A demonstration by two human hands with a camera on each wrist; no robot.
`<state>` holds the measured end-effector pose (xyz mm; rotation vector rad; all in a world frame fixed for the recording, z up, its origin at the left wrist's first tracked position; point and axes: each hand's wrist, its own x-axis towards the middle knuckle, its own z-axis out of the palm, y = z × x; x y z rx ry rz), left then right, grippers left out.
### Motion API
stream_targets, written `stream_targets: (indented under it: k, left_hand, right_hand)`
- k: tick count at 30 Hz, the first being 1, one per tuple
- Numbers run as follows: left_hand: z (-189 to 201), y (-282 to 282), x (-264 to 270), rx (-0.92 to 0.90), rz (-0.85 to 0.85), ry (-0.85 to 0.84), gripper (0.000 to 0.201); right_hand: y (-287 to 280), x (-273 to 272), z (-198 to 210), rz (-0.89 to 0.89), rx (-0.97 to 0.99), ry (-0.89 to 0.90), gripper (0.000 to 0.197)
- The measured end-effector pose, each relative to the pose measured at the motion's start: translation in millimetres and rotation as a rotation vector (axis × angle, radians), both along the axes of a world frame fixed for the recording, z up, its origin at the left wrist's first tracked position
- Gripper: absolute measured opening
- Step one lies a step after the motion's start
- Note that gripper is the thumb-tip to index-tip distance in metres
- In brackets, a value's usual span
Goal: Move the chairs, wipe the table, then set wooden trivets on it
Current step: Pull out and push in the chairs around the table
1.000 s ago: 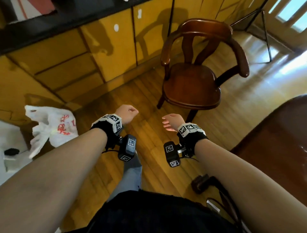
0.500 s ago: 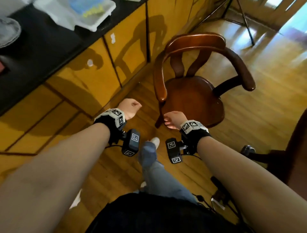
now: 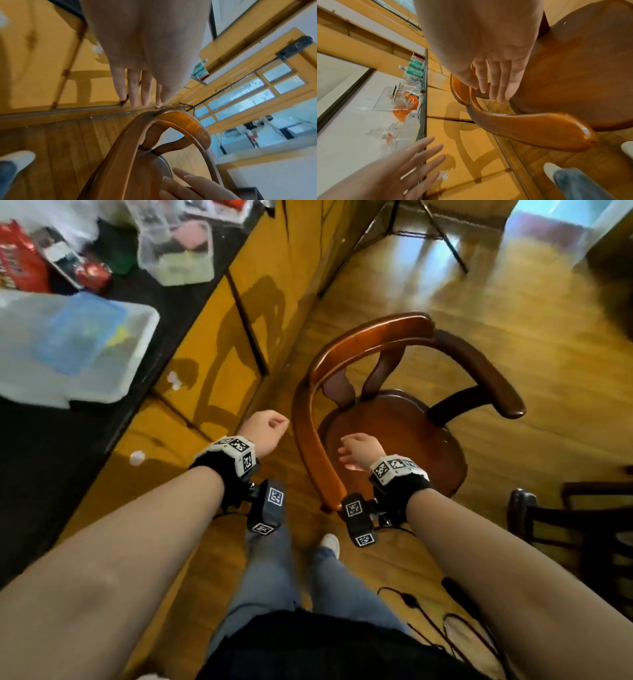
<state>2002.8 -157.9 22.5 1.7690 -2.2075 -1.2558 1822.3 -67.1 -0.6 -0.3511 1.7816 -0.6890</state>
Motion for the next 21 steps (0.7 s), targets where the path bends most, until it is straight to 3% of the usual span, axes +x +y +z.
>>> stream_targets:
  k: [4, 7, 10, 15, 18, 21]
  left_hand:
    - [-14, -77, -48, -0.024, -0.162, 0.006, 0.027]
    - [-22, -123, -85, -0.077, -0.295, -0.051, 0.039]
    - [-32, -157, -114, -0.166, -0.382, -0.088, 0.054]
    - [-58, -191, -152, -0.083, -0.524, -0.154, 0.066]
    - [-72, -200, -167, -0.046, -0.55, -0.148, 0.056]
    - [-75, -202, -170, -0.142, -0.544, -0.228, 0.044]
  right_hand:
    - [-35, -11, -15, -0.133, -0.025, -0.04, 0.025]
    - [-52, -17, -30, -0.225, -0.012, -0.06, 0.018]
    - [-66, -15, -52, -0.297, 0.046, -0.015, 0.025]
    - [-79, 12, -92, -0.366, 0.153, 0.067, 0.022]
    - [-84, 24, -104, -0.373, 0.154, 0.066, 0.027]
    - [-87, 30, -110, -0.459, 0.148, 0.08, 0.026]
